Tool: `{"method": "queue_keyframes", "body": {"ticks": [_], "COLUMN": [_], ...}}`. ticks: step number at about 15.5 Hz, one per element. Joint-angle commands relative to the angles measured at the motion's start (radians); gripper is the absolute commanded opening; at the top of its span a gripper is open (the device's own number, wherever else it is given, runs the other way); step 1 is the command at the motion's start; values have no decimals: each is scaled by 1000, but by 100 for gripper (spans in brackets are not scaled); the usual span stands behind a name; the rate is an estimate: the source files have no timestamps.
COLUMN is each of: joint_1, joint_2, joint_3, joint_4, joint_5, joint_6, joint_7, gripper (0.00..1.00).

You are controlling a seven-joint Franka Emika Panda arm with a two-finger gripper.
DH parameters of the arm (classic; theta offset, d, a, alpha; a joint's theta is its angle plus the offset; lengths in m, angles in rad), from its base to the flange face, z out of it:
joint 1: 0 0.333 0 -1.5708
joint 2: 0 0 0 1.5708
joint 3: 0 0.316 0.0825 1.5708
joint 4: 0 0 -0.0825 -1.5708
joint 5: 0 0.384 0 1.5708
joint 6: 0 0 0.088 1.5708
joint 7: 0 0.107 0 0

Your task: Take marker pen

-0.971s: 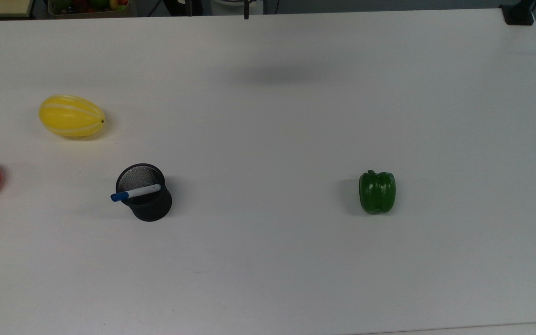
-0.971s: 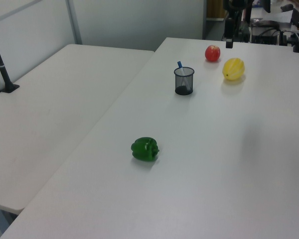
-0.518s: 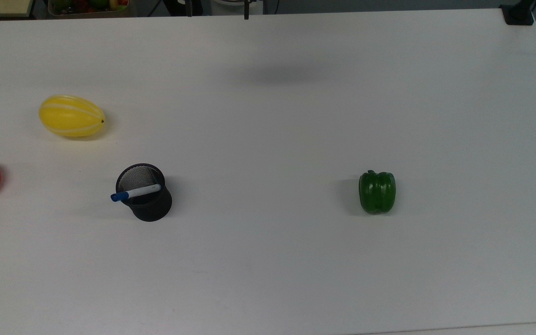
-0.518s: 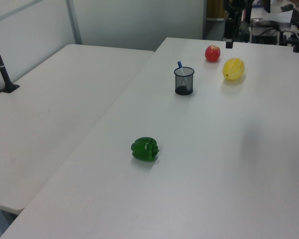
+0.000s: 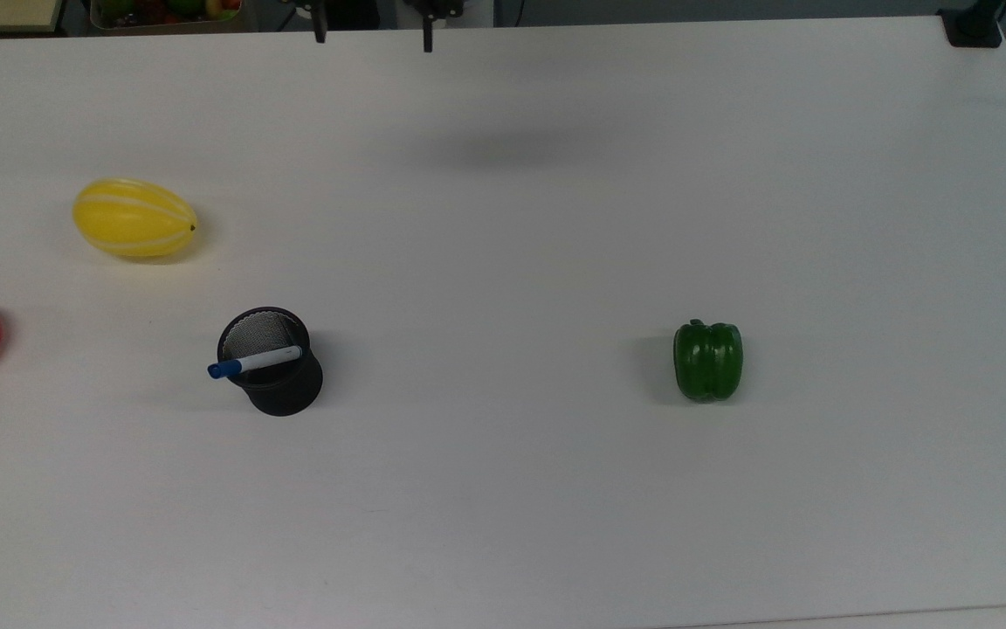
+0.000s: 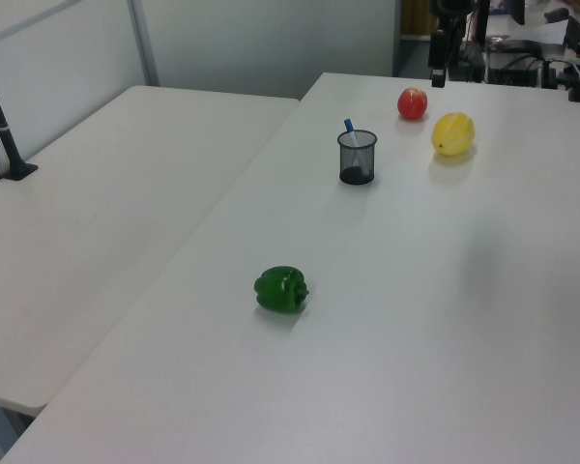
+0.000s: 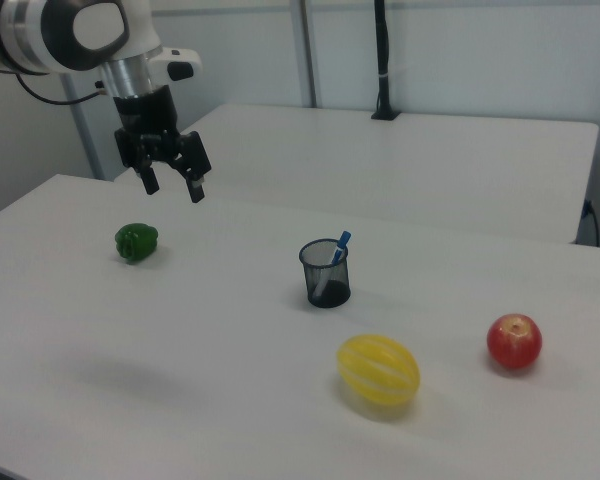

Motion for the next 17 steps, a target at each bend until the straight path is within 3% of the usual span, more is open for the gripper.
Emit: {"method": "queue_keyframes", "body": {"ticks": [1,17], "joint_1": [-27,-133], "joint_2": [41,345], "joint_3": [-8,-11], "joint_4": [25,23], "joint_5": [9,-32], "joint_6": [79,751], "joint_7": [-23,-8], "gripper": [100,100]}}
